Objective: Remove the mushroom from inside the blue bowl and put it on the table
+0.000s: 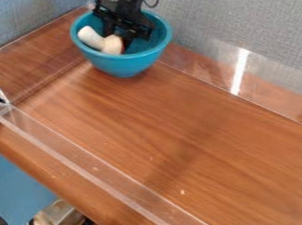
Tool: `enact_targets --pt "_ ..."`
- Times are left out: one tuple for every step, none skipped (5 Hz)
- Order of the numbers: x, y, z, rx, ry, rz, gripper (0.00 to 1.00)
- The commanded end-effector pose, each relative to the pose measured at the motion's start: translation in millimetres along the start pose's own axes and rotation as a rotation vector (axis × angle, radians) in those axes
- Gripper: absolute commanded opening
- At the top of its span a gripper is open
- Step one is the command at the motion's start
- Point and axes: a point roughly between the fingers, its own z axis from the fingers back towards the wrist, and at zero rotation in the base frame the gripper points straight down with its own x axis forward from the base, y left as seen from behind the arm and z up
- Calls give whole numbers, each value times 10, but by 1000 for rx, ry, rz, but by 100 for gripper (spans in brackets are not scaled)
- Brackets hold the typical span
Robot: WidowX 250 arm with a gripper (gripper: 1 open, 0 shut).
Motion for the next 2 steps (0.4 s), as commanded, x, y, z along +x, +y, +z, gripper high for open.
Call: enact_targets --pt "63 115 399 7 -94 7 0" --pt "62 54 439 7 -100 -6 0"
